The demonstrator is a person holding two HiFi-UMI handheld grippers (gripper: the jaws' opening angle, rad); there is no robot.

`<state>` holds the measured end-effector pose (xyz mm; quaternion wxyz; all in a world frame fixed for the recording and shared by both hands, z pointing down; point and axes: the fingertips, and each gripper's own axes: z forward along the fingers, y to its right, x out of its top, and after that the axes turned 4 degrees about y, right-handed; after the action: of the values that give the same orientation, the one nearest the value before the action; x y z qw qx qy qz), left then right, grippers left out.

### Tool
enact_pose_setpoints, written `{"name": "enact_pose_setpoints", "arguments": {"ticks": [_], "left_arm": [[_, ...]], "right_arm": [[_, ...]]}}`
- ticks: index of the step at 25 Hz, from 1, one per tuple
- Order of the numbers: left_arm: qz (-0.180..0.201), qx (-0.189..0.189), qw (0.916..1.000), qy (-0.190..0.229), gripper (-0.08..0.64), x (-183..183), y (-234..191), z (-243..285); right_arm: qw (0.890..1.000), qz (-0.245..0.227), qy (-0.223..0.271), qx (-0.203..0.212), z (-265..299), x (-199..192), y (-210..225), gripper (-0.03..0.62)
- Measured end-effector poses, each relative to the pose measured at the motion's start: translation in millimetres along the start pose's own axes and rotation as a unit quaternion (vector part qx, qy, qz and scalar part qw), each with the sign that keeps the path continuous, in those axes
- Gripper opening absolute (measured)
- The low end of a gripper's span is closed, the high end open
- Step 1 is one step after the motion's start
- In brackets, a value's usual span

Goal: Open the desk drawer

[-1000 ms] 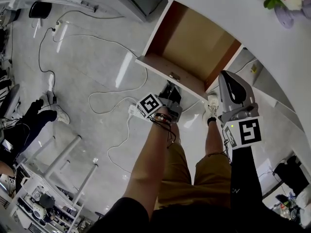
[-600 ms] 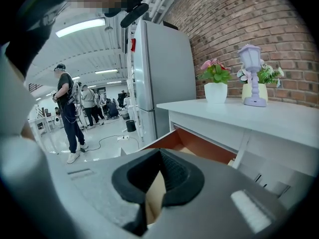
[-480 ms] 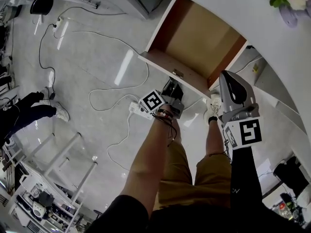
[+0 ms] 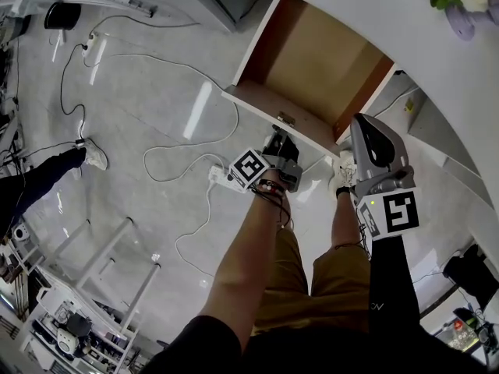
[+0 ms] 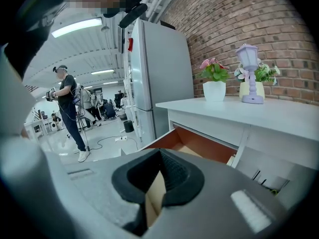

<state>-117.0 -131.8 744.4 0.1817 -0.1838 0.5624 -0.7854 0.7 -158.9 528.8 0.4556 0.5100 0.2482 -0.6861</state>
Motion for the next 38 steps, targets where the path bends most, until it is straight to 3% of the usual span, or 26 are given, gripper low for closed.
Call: {"name": "enact_pose_setpoints", "arguments": {"ticks": [7, 11, 13, 16, 18, 23, 27, 34, 38], "left_arm": [[0.061, 0.064, 0.9945, -0.058, 0.254, -9, -25, -15], [0.133, 0.105, 0.98, -0.104, 0.314, -5, -33, -23], [0.188, 0.121, 0.9653, -0.134, 0.343, -2, -32, -27], [0.292, 0.143, 0.9277, -0.183, 0.368, -2, -26, -35], [0.333, 0.146, 0.9106, -0.196, 0.374, -4, -17, -42], [0.388, 0.161, 0.8849, -0.201, 0.379, -13, 11, -65], [0.443, 0.164, 0.8629, -0.18, 0.38, -13, 56, -82], [0.535, 0.13, 0.8224, -0.143, 0.382, -23, 166, -108], [0.567, 0.108, 0.8077, -0.122, 0.382, -36, 225, -123]], "right_arm": [[1.0, 0.009, 0.0, -0.023, 11, 3, -2, 0.0], [0.999, 0.011, 0.01, -0.039, 17, 16, -2, 0.0], [0.999, 0.012, 0.017, -0.043, 17, 26, -3, 0.0], [0.999, 0.012, 0.026, -0.043, 10, 40, -4, 0.0], [0.999, 0.009, 0.029, -0.039, 3, 46, -4, 0.0], [0.999, 0.002, 0.041, -0.028, -25, 65, 1, -0.001], [0.998, 0.0, 0.063, -0.028, -55, 92, 7, 0.0], [0.997, -0.027, 0.076, -0.019, -108, 144, 1, 0.0], [0.995, -0.032, 0.09, -0.026, -137, 176, 0, 0.0]]}}
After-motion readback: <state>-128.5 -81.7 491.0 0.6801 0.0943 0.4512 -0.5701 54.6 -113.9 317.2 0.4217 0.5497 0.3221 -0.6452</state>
